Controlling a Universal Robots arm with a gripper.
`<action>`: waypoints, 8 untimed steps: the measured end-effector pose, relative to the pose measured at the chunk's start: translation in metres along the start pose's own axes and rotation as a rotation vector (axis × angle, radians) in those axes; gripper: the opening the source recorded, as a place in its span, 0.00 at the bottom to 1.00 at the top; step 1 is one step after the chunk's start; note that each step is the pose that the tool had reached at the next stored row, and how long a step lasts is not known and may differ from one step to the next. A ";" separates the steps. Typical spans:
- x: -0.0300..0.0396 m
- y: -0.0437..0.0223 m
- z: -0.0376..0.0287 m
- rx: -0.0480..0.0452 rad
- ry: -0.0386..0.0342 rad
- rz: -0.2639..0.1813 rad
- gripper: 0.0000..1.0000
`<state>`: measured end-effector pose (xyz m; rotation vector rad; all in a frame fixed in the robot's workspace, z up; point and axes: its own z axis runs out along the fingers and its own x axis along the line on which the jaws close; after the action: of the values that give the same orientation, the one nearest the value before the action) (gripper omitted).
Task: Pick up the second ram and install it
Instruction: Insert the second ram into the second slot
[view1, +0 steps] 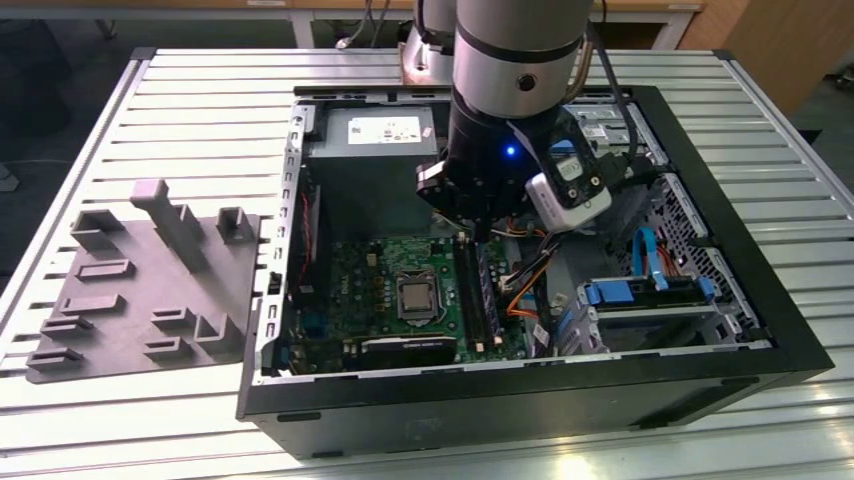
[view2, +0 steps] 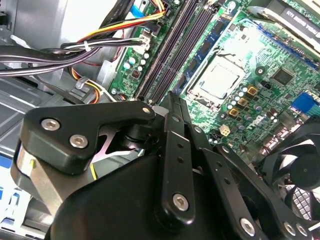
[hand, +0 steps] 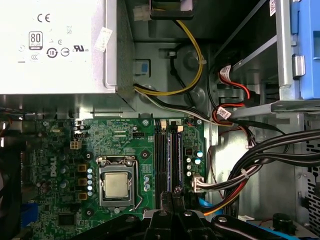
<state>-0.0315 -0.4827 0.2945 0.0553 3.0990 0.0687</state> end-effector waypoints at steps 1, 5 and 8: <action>0.0000 0.0000 0.0002 -0.0001 0.0000 0.000 0.11; 0.0000 0.0000 0.0010 -0.0001 0.0000 0.000 0.11; 0.0001 -0.0001 0.0016 -0.0001 0.0000 0.000 0.11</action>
<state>-0.0315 -0.4827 0.2929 0.0553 3.0989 0.0689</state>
